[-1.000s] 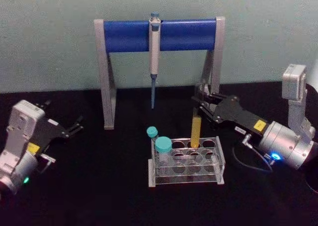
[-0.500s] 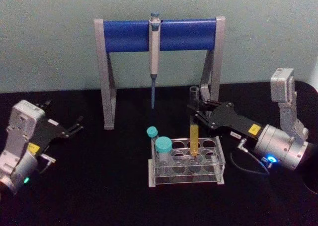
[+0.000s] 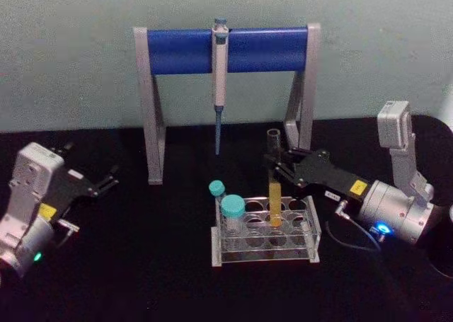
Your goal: Pick up the test tube from the test tube rack, shake it, then place it back into the test tube rack.
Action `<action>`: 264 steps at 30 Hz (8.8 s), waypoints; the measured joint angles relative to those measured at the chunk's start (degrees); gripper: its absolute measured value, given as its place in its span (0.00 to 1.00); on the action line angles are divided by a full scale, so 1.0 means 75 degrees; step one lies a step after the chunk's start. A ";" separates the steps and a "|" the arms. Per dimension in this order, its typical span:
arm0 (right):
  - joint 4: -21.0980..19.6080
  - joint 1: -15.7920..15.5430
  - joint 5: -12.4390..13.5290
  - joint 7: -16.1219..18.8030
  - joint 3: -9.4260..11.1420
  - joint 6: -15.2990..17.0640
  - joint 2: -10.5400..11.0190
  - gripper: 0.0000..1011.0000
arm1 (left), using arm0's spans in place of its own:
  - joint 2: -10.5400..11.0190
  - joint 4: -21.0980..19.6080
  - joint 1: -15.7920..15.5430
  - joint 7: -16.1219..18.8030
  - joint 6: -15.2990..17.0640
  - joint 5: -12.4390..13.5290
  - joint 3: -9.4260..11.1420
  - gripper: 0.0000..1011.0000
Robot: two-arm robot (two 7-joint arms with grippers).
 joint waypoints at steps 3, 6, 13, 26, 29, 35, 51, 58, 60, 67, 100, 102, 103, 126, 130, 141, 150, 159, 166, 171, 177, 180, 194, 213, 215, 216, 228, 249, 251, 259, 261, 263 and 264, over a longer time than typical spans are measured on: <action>0.0027 0.0009 -0.0006 0.0005 -0.0011 0.0015 -0.0004 0.23 | 0.0000 0.0000 0.0000 0.0000 0.0000 0.0000 0.0000 0.99; 0.0059 0.0018 -0.0021 0.0008 -0.0028 0.0035 -0.0012 0.23 | 0.0000 0.0000 0.0000 0.0000 0.0000 0.0000 0.0000 0.99; 0.0122 0.0034 -0.0038 0.0020 -0.0061 0.0089 -0.0027 0.23 | 0.0000 0.0000 0.0000 0.0000 0.0000 0.0000 0.0000 0.99; 0.0237 0.0078 -0.0059 0.0025 -0.0103 0.0161 -0.0056 0.23 | 0.0000 0.0000 0.0000 0.0000 0.0000 0.0000 0.0000 0.99; 0.0248 0.0083 -0.0062 0.0016 -0.0107 0.0183 -0.0059 0.23 | 0.0000 0.0000 0.0000 0.0000 0.0000 0.0000 0.0000 0.99; 0.0263 0.0084 -0.0062 0.0010 -0.0107 0.0201 -0.0056 0.23 | 0.0000 0.0000 0.0000 0.0000 0.0000 0.0000 0.0000 0.99; 0.0281 0.0100 -0.0099 -0.0063 -0.0124 0.0286 -0.0055 0.23 | 0.0000 0.0000 -0.0001 0.0000 0.0000 0.0000 0.0000 0.99; 0.0265 0.0094 -0.0117 -0.0093 -0.0124 0.0302 -0.0051 0.23 | 0.0000 0.0000 0.0000 0.0000 0.0000 0.0000 0.0000 0.99; 0.0265 0.0093 -0.0119 -0.0094 -0.0123 0.0303 -0.0051 0.23 | 0.0000 0.0000 0.0000 0.0000 0.0000 0.0000 0.0000 0.99; 0.0265 0.0090 -0.0119 -0.0093 -0.0120 0.0303 -0.0051 0.23 | 0.0000 0.0000 0.0000 0.0000 0.0000 0.0000 0.0000 0.99; 0.0267 0.0091 -0.0125 -0.0083 -0.0121 0.0308 -0.0051 0.97 | 0.0000 0.0000 0.0000 0.0000 0.0000 0.0000 0.0000 0.99; 0.0267 0.0091 -0.0124 -0.0083 -0.0121 0.0307 -0.0052 0.99 | 0.0000 0.0000 0.0000 0.0000 0.0000 0.0000 0.0000 0.99; 0.0267 0.0091 -0.0124 -0.0083 -0.0121 0.0307 -0.0052 0.99 | 0.0000 0.0000 0.0000 0.0000 0.0000 0.0000 0.0000 0.99; -0.1035 -0.0688 -0.0032 -0.0612 0.0589 -0.0674 0.0132 0.99 | 0.0000 0.0000 0.0000 0.0000 0.0000 0.0000 0.0000 0.99; -0.1555 -0.1078 -0.0297 -0.1507 0.0982 -0.0776 0.0067 0.99 | 0.0000 0.0000 0.0000 0.0000 0.0000 0.0000 0.0000 0.99; -0.1907 -0.1507 -0.1415 -0.3970 0.1478 0.0647 -0.0343 0.99 | 0.0000 0.0000 0.0000 0.0000 0.0000 0.0000 0.0000 0.99; -0.1306 -0.1451 -0.1684 -0.4351 0.1494 0.1529 -0.0645 0.99 | 0.0000 0.0000 0.0000 0.0000 0.0000 0.0000 0.0000 0.99; -0.0722 -0.1315 -0.1745 -0.4157 0.1530 0.1803 -0.0864 0.99 | 0.0000 0.0000 0.0000 0.0000 0.0000 0.0000 0.0000 0.99; -0.0758 -0.1322 -0.1745 -0.4176 0.1530 0.1805 -0.0855 0.99 | 0.0000 0.0000 0.0000 0.0000 0.0000 0.0000 0.0000 0.99; -0.0779 -0.1332 -0.1745 -0.4199 0.1529 0.1803 -0.0851 0.99 | 0.0000 0.0000 0.0000 0.0000 0.0000 0.0000 0.0000 0.99; -0.0796 -0.1338 -0.1746 -0.4209 0.1526 0.1801 -0.0848 0.99 | -0.0001 -0.0001 0.0000 0.0000 0.0000 0.0000 0.0000 0.99; -0.0802 -0.1340 -0.1747 -0.4213 0.1522 0.1799 -0.0845 0.99 | 0.0000 0.0000 0.0000 0.0000 0.0000 0.0000 0.0000 0.99; -0.0816 -0.1350 -0.1752 -0.4226 0.1521 0.1791 -0.0839 0.99 | 0.0000 0.0000 0.0000 0.0000 0.0000 0.0000 0.0000 0.99; -0.0820 -0.1351 -0.1753 -0.4232 0.1521 0.1790 -0.0839 0.99 | 0.0000 0.0000 0.0000 0.0000 0.0000 0.0000 0.0000 0.99; -0.0820 -0.1352 -0.1753 -0.4232 0.1521 0.1790 -0.0840 0.99 | 0.0000 -0.0001 0.0000 0.0000 0.0000 0.0000 0.0000 0.99; -0.0820 -0.1352 -0.1753 -0.4232 0.1521 0.1790 -0.0839 0.99 | 0.0000 0.0000 0.0000 0.0000 0.0000 0.0000 0.0000 0.99; -0.0819 -0.1351 -0.1752 -0.4231 0.1521 0.1790 -0.0840 0.99 | 0.0000 -0.0001 0.0000 0.0000 0.0000 0.0000 0.0000 0.99; -0.0819 -0.1351 -0.1752 -0.4231 0.1521 0.1791 -0.0840 0.99 | 0.0000 0.0000 0.0000 0.0000 0.0000 0.0000 0.0000 0.99; -0.0819 -0.1351 -0.1752 -0.4231 0.1521 0.1791 -0.0839 0.99 | 0.0000 0.0000 0.0000 0.0000 0.0000 0.0000 0.0000 0.99; -0.0819 -0.1351 -0.1752 -0.4231 0.1521 0.1791 -0.0839 0.99 | 0.0000 0.0000 0.0000 0.0000 0.0000 0.0000 0.0000 0.99; -0.0819 -0.1351 -0.1753 -0.4231 0.1521 0.1791 -0.0840 0.99 | 0.0000 0.0000 0.0000 0.0000 0.0000 0.0000 0.0000 0.99; -0.0819 -0.1351 -0.1752 -0.4231 0.1521 0.1791 -0.0840 0.99 | 0.0000 0.0000 0.0000 0.0000 0.0000 0.0000 0.0000 0.99; -0.0819 -0.1351 -0.1752 -0.4231 0.1521 0.1791 -0.0840 0.99 | 0.0000 0.0000 0.0000 0.0000 0.0000 0.0000 0.0000 0.99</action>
